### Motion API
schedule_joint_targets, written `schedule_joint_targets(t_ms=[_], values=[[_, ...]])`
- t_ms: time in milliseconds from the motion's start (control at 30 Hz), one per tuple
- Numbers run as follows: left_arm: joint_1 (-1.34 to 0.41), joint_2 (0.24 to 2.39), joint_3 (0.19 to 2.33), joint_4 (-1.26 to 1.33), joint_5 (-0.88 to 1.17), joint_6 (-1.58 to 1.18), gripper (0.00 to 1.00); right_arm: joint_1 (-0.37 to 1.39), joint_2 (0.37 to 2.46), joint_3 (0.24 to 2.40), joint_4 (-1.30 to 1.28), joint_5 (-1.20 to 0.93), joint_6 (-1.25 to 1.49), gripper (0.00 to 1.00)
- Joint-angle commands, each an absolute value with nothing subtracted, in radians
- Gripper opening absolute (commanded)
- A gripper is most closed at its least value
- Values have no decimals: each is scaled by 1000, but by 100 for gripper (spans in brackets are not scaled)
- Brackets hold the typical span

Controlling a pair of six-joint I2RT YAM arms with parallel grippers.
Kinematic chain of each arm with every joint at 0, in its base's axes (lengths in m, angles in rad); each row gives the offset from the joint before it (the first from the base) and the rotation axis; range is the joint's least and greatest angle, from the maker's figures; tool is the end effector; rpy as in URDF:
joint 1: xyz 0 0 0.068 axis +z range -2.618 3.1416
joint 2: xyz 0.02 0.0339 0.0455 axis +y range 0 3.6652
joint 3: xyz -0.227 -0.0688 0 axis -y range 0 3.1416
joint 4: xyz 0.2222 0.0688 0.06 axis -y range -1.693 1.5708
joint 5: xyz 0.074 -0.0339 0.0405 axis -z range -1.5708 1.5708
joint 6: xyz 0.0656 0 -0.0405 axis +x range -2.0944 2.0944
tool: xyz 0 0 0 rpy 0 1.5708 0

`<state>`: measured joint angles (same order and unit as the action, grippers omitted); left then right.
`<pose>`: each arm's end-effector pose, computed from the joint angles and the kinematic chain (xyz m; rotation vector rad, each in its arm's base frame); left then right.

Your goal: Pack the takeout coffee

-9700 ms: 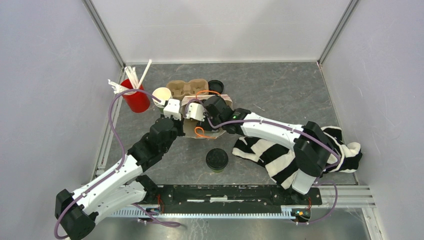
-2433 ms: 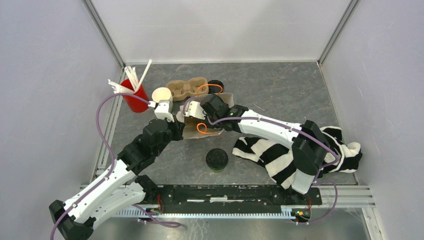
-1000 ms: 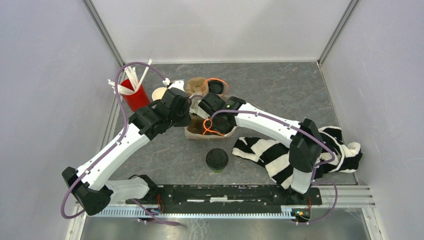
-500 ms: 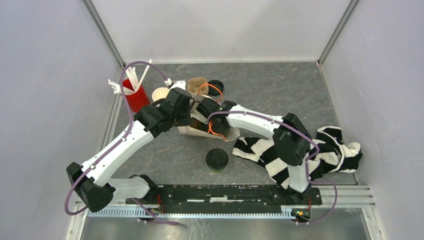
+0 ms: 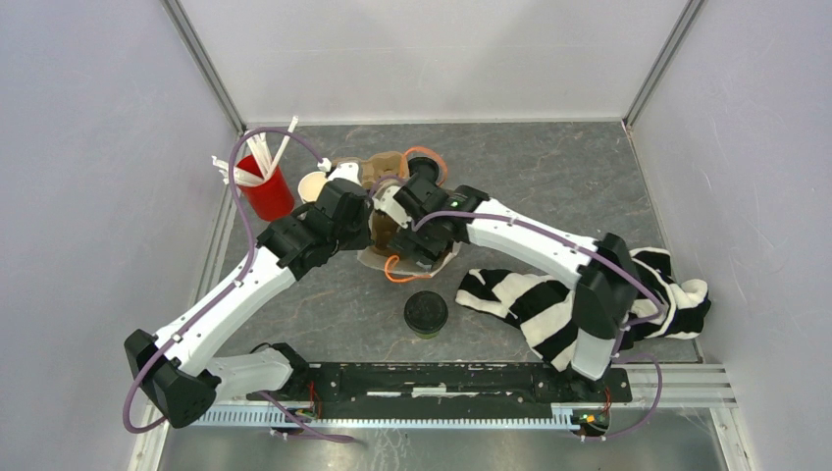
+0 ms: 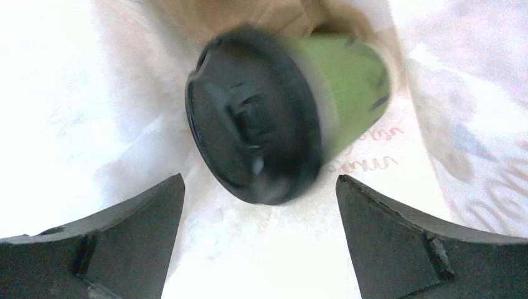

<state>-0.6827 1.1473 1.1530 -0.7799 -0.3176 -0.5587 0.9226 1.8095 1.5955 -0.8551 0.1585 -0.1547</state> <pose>0.2038 -0.1393 0.2864 -0.0122 2.3116 -0.2640 0.2318 0.2889 0.2238 -1.2973 2.2748 0.0585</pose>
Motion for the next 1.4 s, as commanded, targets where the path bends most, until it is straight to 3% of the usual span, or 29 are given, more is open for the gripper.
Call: schedule_joint_targets(t_ms=[0,167,833,1100,1367], values=[[-681,1107,1080,-678,-282,-495,2,935,1667,1532,-776,133,-77,98],[-682,1111,1051,-619,-187,-475,2,974,1623,1493,-739,133,-93,98],[-680,1164,991,-574,-205,-445,2,1017,1219,1243,-439,20,-115,98],[-680,1163,967,-538,-207,-454,2,1017,1083,1200,-381,132,-93,98],[-680,1178,992,-505,-187,-463,2,1017,1167,1193,-370,12,-107,98]])
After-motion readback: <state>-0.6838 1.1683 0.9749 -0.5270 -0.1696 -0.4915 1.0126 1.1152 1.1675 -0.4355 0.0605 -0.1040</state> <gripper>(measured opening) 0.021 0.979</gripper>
